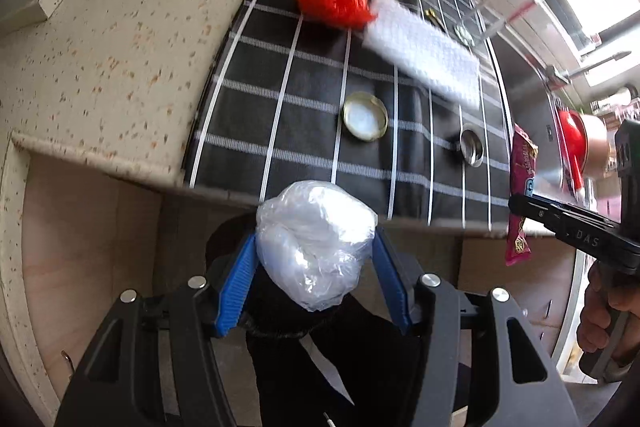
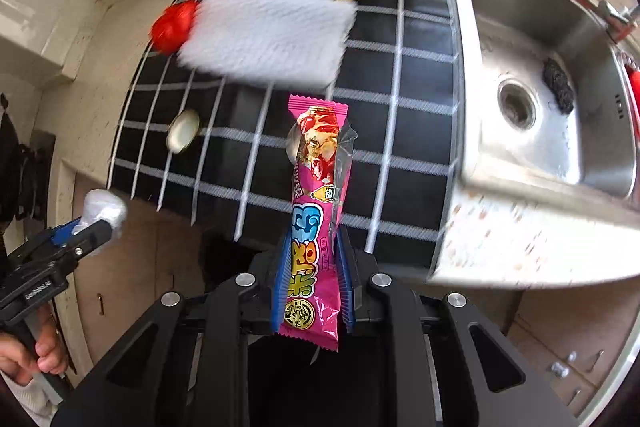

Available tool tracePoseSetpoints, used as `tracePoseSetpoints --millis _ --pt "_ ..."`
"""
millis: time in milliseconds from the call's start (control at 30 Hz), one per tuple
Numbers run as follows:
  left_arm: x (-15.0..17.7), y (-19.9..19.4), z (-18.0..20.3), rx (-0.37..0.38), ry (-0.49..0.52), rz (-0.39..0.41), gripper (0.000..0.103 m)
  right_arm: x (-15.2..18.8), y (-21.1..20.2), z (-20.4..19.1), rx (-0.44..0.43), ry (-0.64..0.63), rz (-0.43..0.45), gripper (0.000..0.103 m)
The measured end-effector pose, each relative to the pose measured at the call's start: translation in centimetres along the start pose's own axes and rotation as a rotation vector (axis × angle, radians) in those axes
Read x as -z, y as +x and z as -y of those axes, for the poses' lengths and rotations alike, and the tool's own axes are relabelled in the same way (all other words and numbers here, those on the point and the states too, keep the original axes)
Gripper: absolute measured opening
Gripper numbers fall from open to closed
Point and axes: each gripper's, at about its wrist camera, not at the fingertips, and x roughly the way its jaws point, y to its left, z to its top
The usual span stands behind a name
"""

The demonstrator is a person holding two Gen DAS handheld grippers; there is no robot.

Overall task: Collect trash
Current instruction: 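Carry both held items down over the black trash bin and release them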

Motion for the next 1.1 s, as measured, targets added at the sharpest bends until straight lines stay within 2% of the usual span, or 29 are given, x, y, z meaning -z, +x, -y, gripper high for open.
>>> tracePoseSetpoints --millis 433,767,900,1100 --pt "6.7 2.9 -3.1 0.067 0.037 -0.092 0.057 7.3 2.0 -5.7 -0.104 -0.05 -0.028 0.018" --pt "9.5 7.2 -4.8 0.128 0.066 -0.147 0.057 10.1 9.1 -7.4 -0.238 -0.013 -0.17 0.019" --pt "10.1 9.9 -4.4 0.121 0.095 -0.203 0.057 10.6 12.2 -7.7 -0.242 0.001 -0.217 0.019" --pt "10.8 12.9 -5.4 0.107 0.087 -0.234 0.057 11.0 15.6 -8.3 -0.219 -0.001 -0.245 0.019"
